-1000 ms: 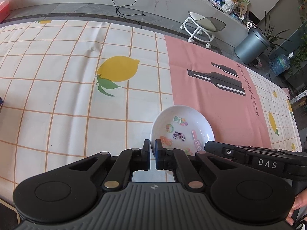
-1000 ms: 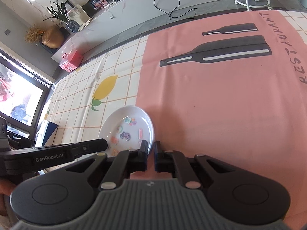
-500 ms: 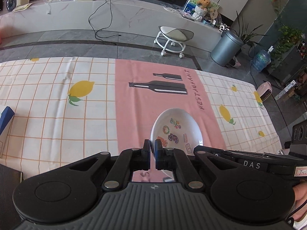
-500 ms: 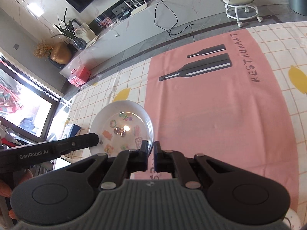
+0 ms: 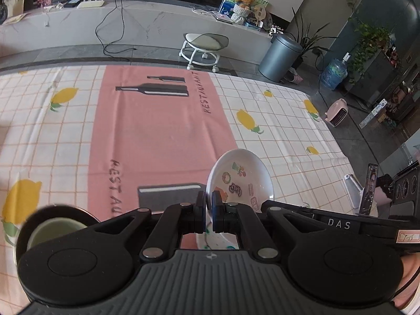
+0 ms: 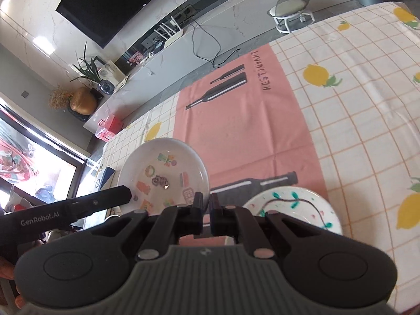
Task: Organize plates and bowls
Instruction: 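Carry the sticker plate and lower it onto the painted plate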
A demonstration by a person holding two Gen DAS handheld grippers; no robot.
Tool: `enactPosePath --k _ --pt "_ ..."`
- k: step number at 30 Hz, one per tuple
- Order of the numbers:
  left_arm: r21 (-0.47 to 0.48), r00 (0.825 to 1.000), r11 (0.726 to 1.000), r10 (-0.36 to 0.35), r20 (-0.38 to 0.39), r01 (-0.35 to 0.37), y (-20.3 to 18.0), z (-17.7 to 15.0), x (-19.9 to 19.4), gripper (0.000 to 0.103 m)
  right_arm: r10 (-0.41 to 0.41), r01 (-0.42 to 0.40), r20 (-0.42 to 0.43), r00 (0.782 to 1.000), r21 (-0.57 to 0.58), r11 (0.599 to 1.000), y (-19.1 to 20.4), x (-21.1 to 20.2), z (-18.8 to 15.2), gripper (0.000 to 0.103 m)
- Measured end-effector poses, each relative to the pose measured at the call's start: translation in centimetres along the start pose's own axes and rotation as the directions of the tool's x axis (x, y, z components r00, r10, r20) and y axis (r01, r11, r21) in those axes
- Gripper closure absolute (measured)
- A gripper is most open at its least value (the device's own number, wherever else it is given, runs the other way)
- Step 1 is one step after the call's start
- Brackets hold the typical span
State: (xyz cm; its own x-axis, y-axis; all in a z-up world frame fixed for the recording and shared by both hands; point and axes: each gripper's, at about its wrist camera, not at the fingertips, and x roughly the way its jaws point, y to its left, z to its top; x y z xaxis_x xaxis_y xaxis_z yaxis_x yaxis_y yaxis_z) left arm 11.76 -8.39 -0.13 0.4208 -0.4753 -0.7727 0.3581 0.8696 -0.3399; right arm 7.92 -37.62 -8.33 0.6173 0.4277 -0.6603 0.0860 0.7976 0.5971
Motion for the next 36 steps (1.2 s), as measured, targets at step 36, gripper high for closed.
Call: enactPosePath --k 36 --pt "-0.192 0.989 0.979 0.038 -0.143 -0.065 -0.4 -6.7 8.9 0.100 -0.245 0.245 -0.006 0.969 -0.048 0.968 -6.2 1.8 -4.6 0.103"
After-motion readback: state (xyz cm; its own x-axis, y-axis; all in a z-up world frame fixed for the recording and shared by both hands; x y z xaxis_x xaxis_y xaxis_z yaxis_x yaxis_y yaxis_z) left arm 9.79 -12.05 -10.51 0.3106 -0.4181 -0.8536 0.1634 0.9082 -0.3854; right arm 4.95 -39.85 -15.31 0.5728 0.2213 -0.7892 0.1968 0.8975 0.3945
